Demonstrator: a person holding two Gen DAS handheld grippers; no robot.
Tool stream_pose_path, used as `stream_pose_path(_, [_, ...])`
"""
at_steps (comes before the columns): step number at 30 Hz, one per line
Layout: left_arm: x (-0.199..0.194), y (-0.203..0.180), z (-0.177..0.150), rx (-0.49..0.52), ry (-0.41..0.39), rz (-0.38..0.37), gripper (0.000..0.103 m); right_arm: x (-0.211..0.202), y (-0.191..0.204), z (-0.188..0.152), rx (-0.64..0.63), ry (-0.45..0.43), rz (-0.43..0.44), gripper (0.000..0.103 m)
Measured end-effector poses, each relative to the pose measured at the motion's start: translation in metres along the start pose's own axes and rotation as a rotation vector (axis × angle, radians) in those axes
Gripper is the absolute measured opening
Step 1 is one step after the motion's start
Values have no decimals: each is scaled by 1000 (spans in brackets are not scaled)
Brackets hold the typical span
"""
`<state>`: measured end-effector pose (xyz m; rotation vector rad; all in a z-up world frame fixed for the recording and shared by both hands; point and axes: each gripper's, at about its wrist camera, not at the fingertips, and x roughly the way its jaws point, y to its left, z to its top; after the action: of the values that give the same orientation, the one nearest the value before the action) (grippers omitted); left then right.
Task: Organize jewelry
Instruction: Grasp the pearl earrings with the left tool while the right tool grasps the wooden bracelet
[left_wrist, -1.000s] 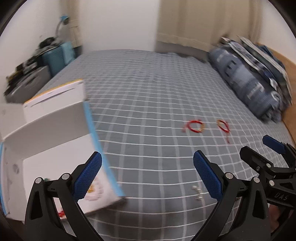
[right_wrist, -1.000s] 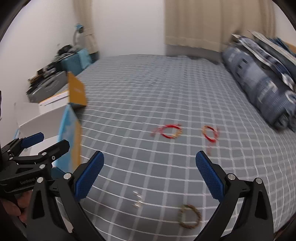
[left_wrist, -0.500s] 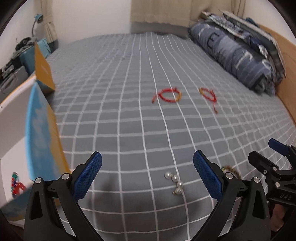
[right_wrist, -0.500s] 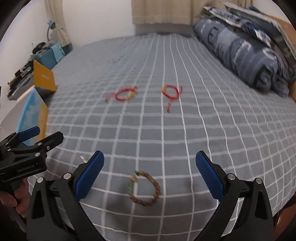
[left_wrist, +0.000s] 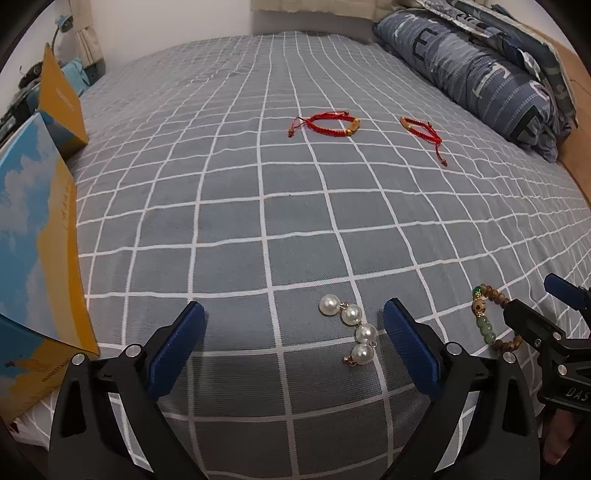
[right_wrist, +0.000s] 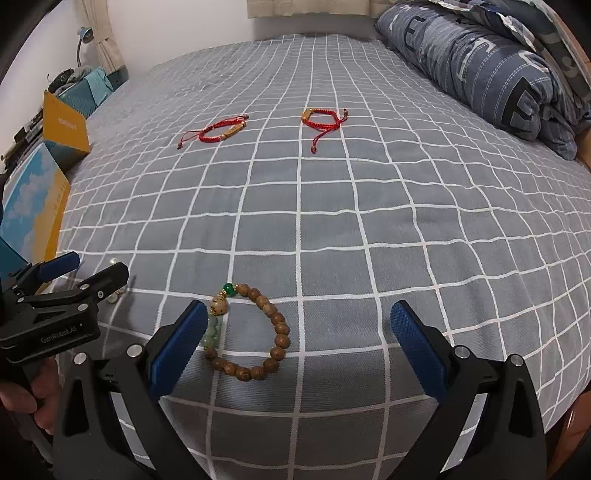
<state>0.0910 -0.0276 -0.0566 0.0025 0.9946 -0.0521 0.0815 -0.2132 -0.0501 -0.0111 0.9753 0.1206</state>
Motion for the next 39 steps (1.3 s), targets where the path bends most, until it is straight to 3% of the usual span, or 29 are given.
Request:
stream_pose_path(6, [3,-1,-3,2,6,-8,78,8,6,-4,-29,22,-27,81])
stream_pose_path(15, [1,-3,-4,34,29,1,31,14,10,-9,-59,44,-16,38])
stream_pose_path(19, [0,-2,-4,37,31,9,21,14,11,-9,-67,45,-16,23])
stream_pose_path(21, [-1,1,-4,40,35,8,11,14,11,-8,-71,45,-18,13])
stream_pose_path(25, [-5,2,-3,43,31,-3,11,12,10,-8,-59,38,-11,8])
stream_pose_path(39, [-15,5,1,31,27,-15,11,-2,9,-4,-31,13,4,8])
